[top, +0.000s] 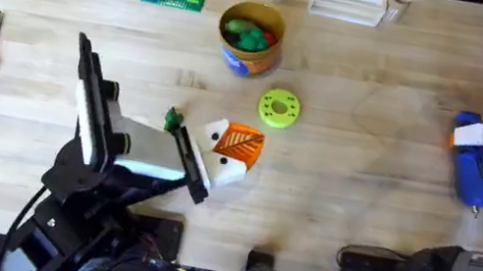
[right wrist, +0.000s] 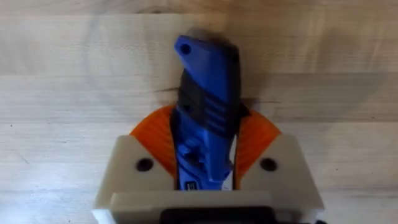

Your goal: Pick up the gripper from the table and insert it into the empty holder that is missing its gripper. Then pick up a screw, insert it into the mounting hole, and use the screwdriver to tighten it. Finally, clean up the table by picking up the vegetable and placing it into the bucket.

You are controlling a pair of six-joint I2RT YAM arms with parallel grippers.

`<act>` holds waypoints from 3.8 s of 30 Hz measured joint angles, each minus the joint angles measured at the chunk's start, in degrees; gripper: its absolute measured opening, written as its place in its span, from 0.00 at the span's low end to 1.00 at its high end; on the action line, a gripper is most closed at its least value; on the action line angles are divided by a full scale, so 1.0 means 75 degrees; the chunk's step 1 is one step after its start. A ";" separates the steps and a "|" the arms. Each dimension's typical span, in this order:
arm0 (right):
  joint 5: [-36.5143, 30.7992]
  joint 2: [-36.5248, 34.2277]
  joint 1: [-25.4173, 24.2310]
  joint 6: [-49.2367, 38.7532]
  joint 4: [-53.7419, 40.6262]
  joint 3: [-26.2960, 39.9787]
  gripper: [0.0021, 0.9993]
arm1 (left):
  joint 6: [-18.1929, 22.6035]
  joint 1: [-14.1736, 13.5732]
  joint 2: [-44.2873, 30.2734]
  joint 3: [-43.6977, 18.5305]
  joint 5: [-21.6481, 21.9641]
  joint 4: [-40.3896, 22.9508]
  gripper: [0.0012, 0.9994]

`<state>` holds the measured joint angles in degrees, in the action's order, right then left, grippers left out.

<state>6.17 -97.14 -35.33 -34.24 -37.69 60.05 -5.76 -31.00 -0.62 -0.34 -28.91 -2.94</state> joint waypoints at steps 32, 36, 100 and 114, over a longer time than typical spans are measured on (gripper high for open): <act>0.0909 0.1054 0.0291 0.1545 0.0679 0.0239 0.21 | 0.0000 0.0000 -0.0001 0.0000 0.0000 0.0000 0.01; 0.1765 0.2218 0.0387 0.2557 0.1637 0.0322 0.20 | 0.0000 0.0000 0.0000 0.0000 0.0000 0.0000 0.01; 0.4103 0.4529 1.0964 0.5388 1.0345 -0.2451 0.15 | 0.0000 0.0000 0.0000 0.0000 0.0006 -0.0003 0.01; 0.4106 0.4532 1.0952 0.5131 1.0334 -0.2451 0.14 | 0.0000 0.0000 0.0000 0.0000 0.0006 -0.0003 0.01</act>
<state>36.97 -63.16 46.81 4.25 39.81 41.67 -5.76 -31.00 -0.63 -0.34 -28.86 -2.96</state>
